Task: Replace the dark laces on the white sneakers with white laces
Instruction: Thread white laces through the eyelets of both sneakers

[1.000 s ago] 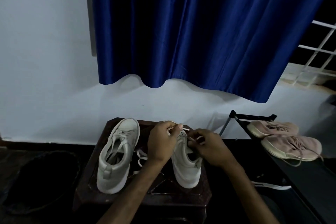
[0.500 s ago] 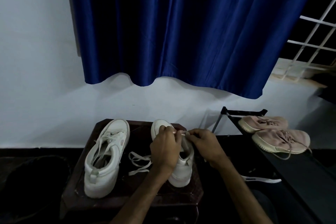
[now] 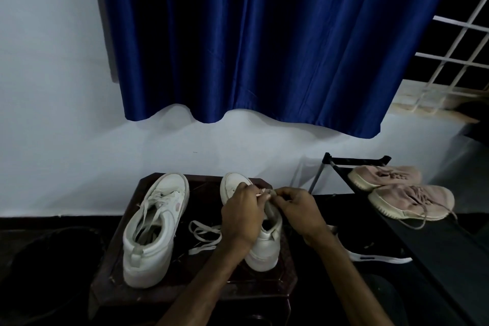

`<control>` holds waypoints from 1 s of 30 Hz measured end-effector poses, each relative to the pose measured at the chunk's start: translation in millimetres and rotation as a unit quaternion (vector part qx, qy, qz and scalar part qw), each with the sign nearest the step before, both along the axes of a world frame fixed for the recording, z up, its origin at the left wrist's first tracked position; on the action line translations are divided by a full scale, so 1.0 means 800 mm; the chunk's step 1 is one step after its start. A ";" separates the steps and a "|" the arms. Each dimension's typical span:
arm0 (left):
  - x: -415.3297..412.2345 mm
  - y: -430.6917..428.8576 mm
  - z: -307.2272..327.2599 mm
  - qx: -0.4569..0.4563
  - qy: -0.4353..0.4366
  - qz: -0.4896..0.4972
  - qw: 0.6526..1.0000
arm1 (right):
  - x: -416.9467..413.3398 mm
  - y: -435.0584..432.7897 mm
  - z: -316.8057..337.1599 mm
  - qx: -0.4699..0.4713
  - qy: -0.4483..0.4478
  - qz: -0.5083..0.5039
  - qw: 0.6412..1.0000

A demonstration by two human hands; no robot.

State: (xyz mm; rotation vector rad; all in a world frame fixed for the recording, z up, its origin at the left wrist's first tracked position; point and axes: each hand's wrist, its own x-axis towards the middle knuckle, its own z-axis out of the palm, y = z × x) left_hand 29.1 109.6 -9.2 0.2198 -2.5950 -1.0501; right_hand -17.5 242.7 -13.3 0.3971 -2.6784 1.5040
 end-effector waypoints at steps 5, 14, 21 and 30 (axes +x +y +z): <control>-0.003 0.007 0.001 0.000 -0.016 0.026 1.000 | 0.003 0.000 0.000 0.007 0.010 -0.009 1.000; -0.006 0.011 -0.002 -0.011 -0.029 0.068 0.997 | 0.009 -0.003 0.004 0.019 0.039 -0.017 0.999; -0.009 -0.004 0.003 -0.049 -0.013 0.031 0.998 | 0.017 -0.008 0.005 -0.008 0.019 -0.028 0.999; -0.003 -0.047 -0.010 -0.029 -0.031 -0.051 0.998 | 0.037 -0.052 -0.026 -0.148 0.010 -0.063 0.987</control>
